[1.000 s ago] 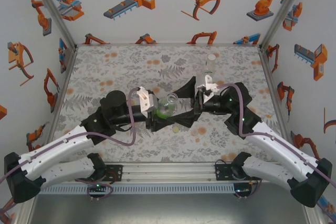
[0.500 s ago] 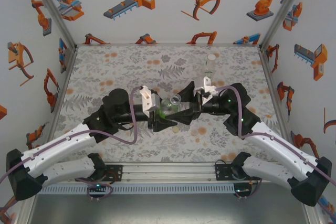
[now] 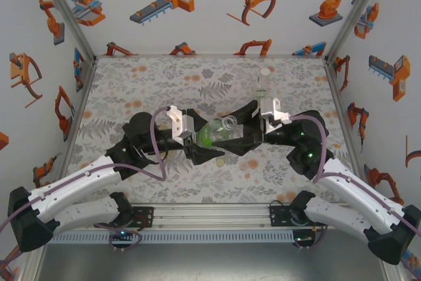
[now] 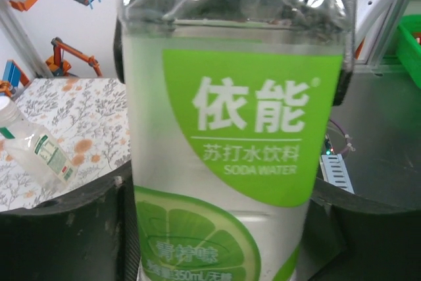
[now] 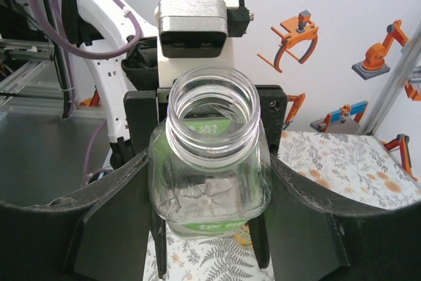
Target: Screw on the bottle caps
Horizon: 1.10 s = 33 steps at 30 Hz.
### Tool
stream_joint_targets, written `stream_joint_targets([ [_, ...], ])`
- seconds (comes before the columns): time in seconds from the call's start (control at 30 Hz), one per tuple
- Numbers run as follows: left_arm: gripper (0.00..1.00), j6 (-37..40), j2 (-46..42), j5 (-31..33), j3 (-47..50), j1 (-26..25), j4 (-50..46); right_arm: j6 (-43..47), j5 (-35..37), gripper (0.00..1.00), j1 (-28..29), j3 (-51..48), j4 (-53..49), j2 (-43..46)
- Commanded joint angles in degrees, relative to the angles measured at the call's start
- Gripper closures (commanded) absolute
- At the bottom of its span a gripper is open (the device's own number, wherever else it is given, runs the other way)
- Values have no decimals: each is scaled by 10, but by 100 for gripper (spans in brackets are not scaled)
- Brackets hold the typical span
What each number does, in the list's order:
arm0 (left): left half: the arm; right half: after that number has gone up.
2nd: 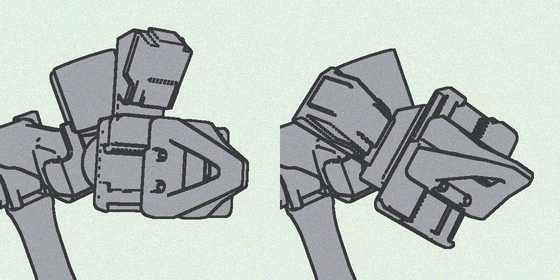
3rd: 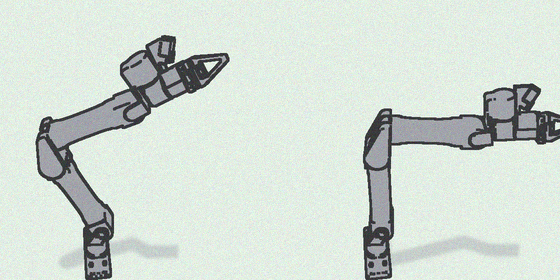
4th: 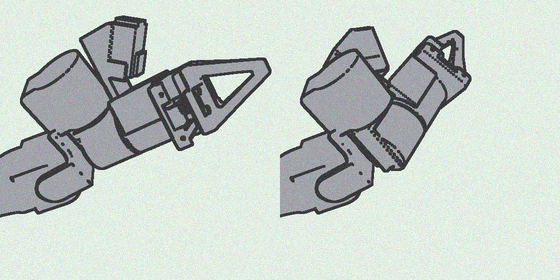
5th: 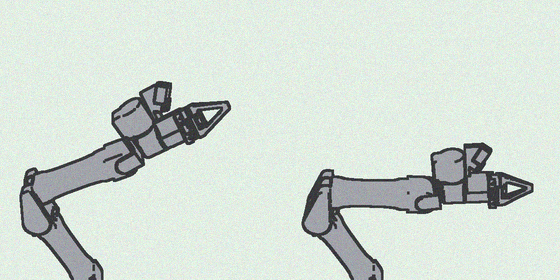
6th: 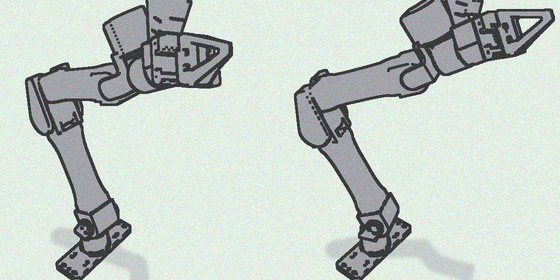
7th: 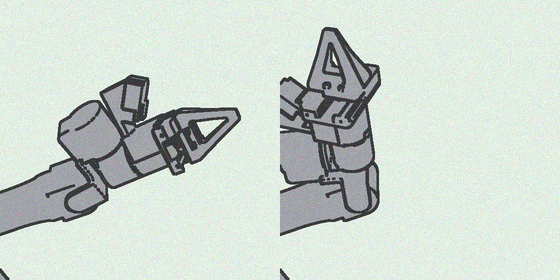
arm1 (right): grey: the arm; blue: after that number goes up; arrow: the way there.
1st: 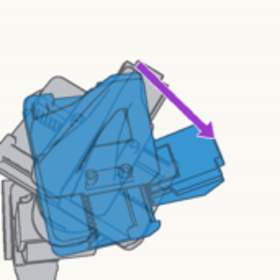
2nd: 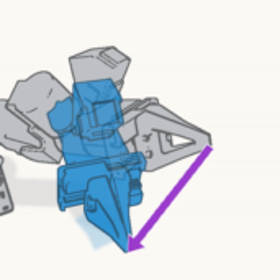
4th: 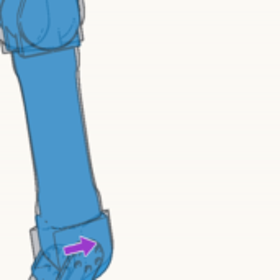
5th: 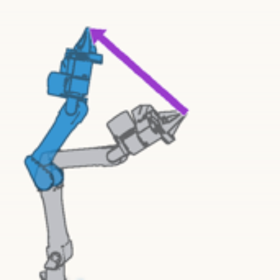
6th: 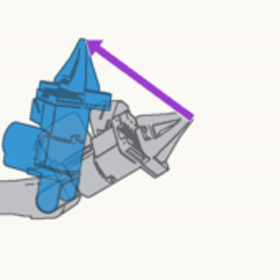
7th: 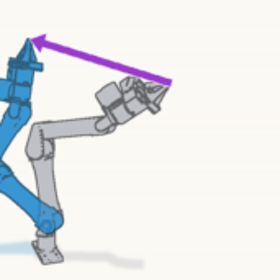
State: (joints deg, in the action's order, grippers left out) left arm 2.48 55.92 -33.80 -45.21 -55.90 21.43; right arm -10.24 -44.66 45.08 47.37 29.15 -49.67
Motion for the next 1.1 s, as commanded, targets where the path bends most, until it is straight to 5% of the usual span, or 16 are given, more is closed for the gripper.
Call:
stream_joint_targets([
  [0.0, 38, -13, 0, -14, 5, 0, 49, -13, 0, 63, 3, -7, 32, 4],
  [0.17, 35, -11, 2, -13, 0, 0, 40, -11, 6, 64, 3, -9, 23, 1],
  [0.5, 47, -7, 0, -5, -4, 0, 22, -9, 17, 64, 3, -13, 13, 7],
  [0.6, 50, -4, -10, 17, 0, 0, 13, 1, 40, 37, 3, -13, -8, 15],
  [0.7, 54, 0, -24, 57, 7, 4, -5, 30, 77, 26, 3, -9, -59, 29],
  [1.07, 73, -5, -106, 149, 10, 57, -120, 70, 227, 23, 3, 5, -209, 43],
])
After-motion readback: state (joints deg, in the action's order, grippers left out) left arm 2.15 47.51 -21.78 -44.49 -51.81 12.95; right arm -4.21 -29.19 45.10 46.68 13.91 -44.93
